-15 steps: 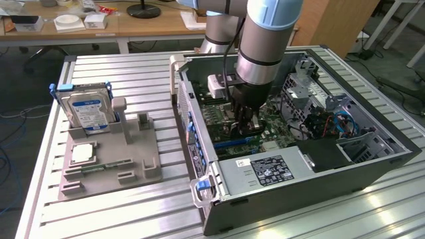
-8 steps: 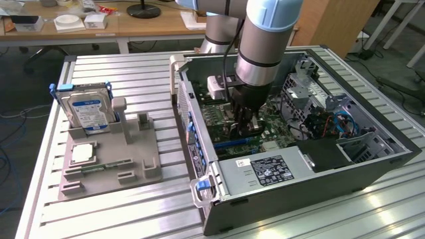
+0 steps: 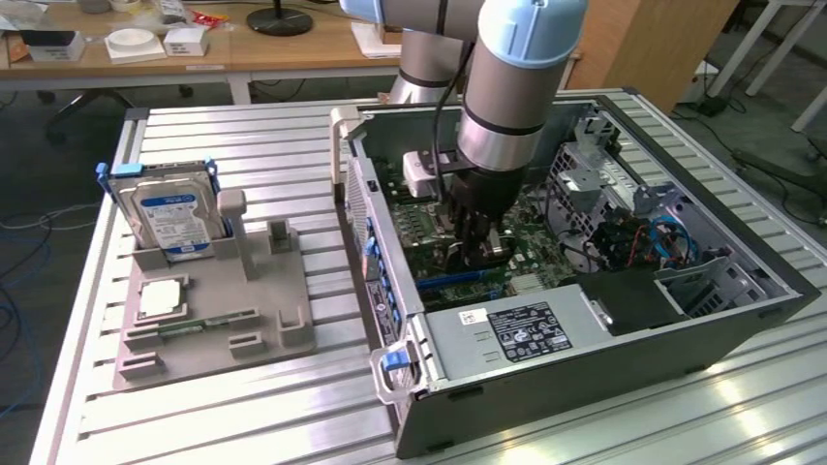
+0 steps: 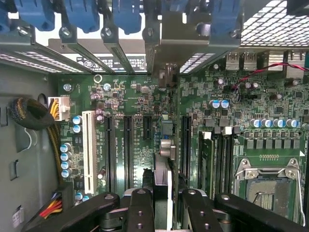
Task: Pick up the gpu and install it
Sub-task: 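Insert the gpu into the slot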
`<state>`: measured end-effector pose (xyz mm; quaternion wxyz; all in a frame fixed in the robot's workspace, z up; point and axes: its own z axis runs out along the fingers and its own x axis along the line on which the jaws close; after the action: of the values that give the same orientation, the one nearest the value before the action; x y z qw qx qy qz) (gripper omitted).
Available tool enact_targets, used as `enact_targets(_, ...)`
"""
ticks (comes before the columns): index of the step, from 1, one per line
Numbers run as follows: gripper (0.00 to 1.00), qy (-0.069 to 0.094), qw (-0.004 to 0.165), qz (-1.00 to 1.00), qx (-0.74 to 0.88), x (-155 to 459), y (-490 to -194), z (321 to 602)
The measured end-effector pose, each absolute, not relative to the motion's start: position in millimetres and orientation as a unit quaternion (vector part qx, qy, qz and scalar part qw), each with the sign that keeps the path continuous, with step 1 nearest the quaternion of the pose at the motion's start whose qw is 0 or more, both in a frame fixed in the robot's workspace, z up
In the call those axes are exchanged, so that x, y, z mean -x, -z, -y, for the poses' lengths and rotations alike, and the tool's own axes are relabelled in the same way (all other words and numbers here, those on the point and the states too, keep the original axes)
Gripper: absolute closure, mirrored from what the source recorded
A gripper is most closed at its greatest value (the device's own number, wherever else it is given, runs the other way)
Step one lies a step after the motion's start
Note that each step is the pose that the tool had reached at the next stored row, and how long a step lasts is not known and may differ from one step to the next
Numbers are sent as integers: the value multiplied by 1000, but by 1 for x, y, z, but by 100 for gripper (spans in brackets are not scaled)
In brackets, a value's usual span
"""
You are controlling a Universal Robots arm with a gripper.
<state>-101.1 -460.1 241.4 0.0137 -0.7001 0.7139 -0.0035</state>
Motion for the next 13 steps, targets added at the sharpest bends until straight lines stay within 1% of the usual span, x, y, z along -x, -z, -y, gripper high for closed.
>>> enact_targets(13, 73, 3, 14, -714, 700, 103, -238, 460)
